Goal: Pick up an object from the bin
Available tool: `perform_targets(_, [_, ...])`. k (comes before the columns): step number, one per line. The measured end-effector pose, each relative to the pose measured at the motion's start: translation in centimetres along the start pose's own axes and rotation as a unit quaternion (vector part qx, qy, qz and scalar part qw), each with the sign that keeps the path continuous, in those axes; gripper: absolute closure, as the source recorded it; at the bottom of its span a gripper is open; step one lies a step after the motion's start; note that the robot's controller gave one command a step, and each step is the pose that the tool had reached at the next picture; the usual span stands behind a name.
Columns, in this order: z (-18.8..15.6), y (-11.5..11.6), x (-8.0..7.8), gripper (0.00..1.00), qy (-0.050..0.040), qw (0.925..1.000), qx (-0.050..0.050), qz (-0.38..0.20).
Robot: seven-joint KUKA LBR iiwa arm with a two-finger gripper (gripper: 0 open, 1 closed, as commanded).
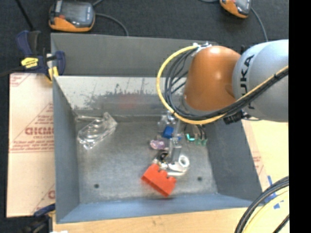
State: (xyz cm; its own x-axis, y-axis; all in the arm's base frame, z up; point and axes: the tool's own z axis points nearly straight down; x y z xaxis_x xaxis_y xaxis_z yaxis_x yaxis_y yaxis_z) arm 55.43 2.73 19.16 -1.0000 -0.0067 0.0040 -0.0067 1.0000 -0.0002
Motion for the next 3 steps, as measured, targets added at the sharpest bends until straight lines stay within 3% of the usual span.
perform_targets(1, [9.4,-1.5,0.9,0.00,-0.0003,0.9927,0.000,0.120])
perform_targets(2, [12.1,-4.7,-1.7,0.00,-0.0056,0.9936,0.000,0.113])
perform_targets(3, [11.7,-4.6,-1.9,1.00,-0.0094,0.9937,0.000,0.112])
